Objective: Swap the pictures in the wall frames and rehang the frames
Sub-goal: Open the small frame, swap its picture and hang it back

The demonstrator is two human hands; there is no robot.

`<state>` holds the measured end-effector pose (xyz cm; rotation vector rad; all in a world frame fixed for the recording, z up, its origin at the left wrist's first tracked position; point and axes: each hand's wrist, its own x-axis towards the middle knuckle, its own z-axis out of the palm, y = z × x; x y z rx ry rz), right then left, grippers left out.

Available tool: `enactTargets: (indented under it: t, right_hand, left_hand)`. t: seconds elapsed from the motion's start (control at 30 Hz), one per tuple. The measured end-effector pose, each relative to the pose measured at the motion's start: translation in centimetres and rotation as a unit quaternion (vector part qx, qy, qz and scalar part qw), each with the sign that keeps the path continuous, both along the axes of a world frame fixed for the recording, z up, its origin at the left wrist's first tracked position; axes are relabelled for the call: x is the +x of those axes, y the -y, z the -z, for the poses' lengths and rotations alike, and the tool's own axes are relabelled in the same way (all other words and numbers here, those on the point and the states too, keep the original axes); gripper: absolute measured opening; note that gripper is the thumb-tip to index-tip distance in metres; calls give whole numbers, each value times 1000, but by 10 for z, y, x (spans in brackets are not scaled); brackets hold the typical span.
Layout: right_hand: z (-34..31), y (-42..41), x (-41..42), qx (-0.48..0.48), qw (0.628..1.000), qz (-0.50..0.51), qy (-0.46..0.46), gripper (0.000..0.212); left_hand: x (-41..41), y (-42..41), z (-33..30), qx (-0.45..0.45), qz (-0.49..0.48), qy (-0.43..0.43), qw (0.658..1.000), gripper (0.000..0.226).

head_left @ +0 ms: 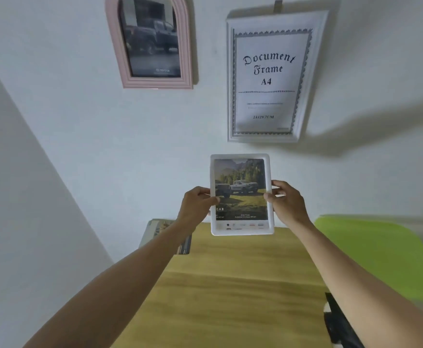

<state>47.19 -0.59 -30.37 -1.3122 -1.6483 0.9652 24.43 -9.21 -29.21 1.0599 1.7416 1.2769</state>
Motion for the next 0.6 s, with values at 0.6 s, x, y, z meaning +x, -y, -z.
enactTargets:
  t: [0.6]
  right_hand:
    - [87, 46, -66, -104, 981, -120, 108, 45]
  left_hand:
    - [20, 50, 117, -56, -61, -122, 989, 24]
